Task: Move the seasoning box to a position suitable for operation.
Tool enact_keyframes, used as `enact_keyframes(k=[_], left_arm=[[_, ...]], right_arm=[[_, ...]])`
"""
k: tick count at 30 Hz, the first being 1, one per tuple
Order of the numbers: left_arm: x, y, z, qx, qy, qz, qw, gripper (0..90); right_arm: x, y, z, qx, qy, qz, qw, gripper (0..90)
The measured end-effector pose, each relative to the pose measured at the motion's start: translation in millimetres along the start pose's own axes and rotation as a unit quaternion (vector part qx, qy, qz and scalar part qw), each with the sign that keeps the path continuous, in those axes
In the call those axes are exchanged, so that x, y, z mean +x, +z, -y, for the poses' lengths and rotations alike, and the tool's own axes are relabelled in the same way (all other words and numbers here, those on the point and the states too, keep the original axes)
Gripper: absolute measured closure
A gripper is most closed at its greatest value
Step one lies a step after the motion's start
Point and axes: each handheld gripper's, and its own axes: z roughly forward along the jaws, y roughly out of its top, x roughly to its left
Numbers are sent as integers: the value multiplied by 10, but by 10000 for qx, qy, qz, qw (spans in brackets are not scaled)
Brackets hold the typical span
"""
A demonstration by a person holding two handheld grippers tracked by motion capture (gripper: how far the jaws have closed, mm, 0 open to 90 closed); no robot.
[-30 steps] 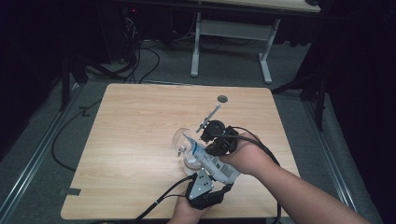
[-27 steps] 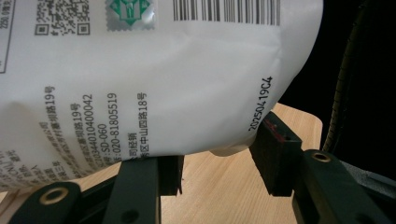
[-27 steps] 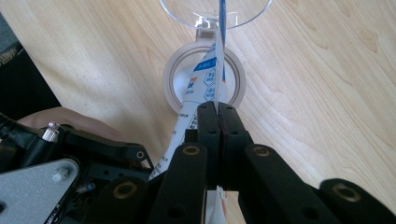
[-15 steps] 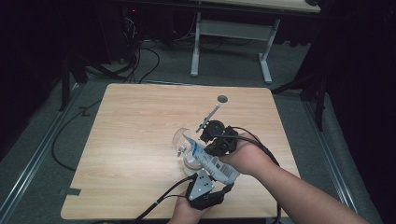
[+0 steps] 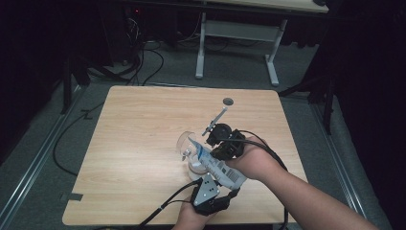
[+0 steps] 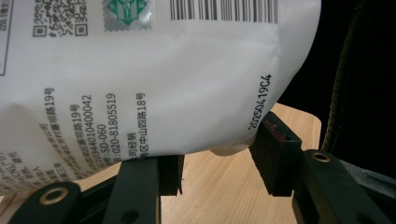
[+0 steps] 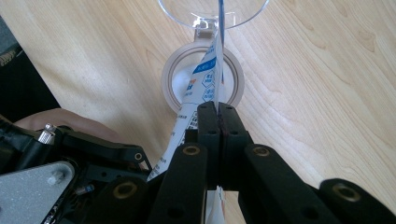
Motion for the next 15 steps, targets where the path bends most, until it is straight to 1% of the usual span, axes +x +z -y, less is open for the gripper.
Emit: enact_keyframes(k=[15], left_arm=[[3, -8, -9, -5, -11, 17, 10000, 561]], right_arm=[[12, 18, -32, 20, -27, 10, 10000, 896]])
